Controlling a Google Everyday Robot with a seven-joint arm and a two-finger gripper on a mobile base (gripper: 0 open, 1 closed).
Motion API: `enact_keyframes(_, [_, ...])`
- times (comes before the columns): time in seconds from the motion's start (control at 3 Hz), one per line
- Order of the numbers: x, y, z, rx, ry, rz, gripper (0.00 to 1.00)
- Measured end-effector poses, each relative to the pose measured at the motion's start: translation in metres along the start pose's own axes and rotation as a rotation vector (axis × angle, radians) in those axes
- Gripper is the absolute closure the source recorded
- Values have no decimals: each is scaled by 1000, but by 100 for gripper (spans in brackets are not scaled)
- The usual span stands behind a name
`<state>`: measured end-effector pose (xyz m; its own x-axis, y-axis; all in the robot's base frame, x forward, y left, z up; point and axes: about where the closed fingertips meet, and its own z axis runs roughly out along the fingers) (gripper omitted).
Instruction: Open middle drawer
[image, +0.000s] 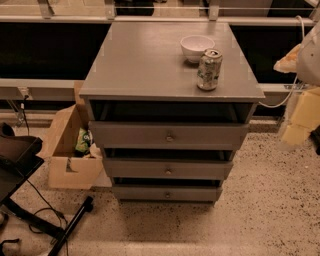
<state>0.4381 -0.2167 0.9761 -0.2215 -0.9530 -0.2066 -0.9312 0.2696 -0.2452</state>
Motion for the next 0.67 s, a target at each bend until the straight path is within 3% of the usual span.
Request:
enact_keyframes(0.33, [0,0,0,0,0,0,0])
enact_keyframes(0.67, [-10,8,29,-27,-27,-9,0])
